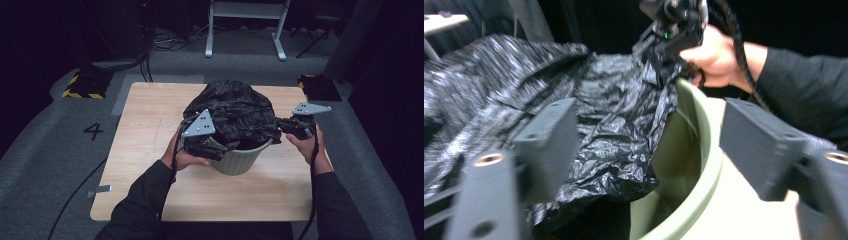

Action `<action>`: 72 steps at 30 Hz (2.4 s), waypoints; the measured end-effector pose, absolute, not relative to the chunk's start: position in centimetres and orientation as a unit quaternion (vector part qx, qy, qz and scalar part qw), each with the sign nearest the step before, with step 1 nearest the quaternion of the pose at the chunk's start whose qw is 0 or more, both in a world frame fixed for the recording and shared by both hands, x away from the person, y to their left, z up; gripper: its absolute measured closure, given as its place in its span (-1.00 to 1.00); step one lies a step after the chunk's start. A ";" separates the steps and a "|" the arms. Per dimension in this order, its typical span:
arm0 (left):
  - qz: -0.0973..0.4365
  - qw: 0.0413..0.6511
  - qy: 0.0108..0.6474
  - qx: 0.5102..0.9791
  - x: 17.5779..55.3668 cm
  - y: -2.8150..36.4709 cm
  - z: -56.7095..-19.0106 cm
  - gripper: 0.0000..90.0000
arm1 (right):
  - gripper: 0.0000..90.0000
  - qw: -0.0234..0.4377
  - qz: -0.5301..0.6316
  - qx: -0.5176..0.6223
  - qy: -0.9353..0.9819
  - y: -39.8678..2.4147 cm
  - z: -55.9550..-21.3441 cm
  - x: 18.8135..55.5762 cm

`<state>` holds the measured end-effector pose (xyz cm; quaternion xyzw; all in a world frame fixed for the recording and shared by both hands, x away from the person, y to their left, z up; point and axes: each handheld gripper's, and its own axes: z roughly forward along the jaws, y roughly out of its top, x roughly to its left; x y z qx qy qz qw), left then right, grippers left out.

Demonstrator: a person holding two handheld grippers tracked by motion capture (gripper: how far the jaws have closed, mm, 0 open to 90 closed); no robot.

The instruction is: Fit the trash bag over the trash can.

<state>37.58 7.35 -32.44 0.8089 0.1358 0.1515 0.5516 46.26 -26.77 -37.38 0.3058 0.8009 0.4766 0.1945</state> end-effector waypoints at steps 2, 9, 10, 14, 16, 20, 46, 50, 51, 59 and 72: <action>0.150 0.545 0.145 0.812 38.0 7.0 -32.7 -0.37 | 1.00 0.195 0.477 0.304 0.801 -26.8 -37.4 46.3; 0.136 0.537 0.165 0.816 39.3 6.9 -33.1 0.15 | 0.99 0.187 0.487 0.295 0.800 -26.8 -37.4 45.9; 0.136 0.537 0.165 0.816 39.3 6.9 -33.1 0.27 | 0.98 0.187 0.488 0.294 0.801 -26.8 -37.4 45.8; 0.148 0.526 0.160 0.822 39.4 6.7 -33.1 0.65 | 0.97 0.186 0.490 0.293 0.799 -27.1 -37.3 45.6; 0.143 0.526 0.157 0.824 39.7 6.8 -33.1 0.69 | 0.96 0.187 0.494 0.293 0.797 -27.5 -37.1 45.4; 0.140 0.530 0.160 0.821 39.7 6.8 -33.1 0.53 | 0.99 0.187 0.503 0.292 0.792 -28.0 -36.6 44.8; 0.162 0.454 0.125 0.867 40.7 5.1 -33.0 0.96 | 0.04 0.202 0.527 0.315 0.763 -30.2 -35.5 43.5; 0.164 0.468 0.124 0.859 40.6 5.5 -32.8 0.99 | -0.10 0.210 0.531 0.315 0.758 -30.3 -34.9 43.1; 0.163 0.475 0.119 0.857 40.5 5.9 -32.6 0.99 | -0.23 0.221 0.532 0.318 0.753 -30.4 -34.4 42.7; 0.165 0.497 0.102 0.846 39.3 7.6 -32.3 0.99 | -0.52 0.229 0.558 0.289 0.744 -30.5 -32.3 41.6; 0.154 0.489 0.073 0.856 39.1 6.9 -32.4 0.99 | -0.48 0.222 0.495 0.163 0.824 -24.3 -27.1 44.2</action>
